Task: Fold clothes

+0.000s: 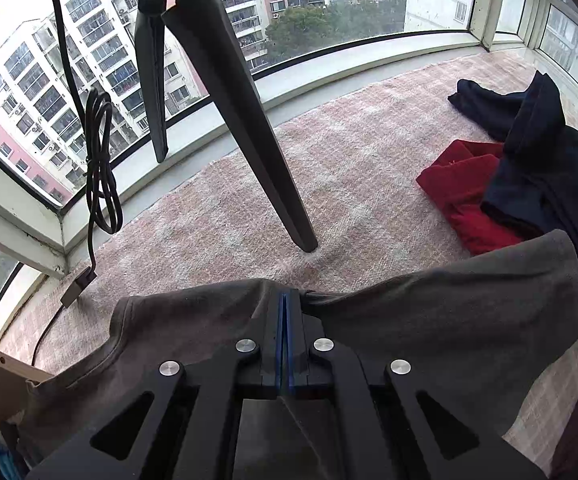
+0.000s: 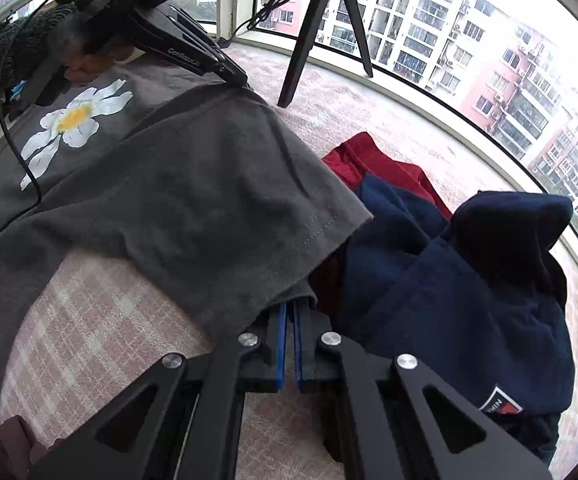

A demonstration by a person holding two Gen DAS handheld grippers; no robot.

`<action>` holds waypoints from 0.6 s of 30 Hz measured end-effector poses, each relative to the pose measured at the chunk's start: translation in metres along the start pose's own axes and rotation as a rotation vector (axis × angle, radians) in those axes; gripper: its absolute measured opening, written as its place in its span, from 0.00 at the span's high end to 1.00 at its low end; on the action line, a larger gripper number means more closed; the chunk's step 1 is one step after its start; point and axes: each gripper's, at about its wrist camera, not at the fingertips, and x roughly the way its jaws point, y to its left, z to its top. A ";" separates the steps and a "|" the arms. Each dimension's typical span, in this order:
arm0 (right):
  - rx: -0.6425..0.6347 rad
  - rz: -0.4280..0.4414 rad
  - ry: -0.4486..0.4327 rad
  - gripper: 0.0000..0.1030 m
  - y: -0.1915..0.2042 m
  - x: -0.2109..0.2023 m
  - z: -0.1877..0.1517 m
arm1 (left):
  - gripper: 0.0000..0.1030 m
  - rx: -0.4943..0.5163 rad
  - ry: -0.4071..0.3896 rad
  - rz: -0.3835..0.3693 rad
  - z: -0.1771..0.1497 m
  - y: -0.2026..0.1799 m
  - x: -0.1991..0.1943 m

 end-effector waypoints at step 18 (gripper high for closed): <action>0.259 0.275 0.095 0.63 -0.006 0.019 0.008 | 0.90 -0.042 0.020 -0.149 -0.129 0.000 -0.122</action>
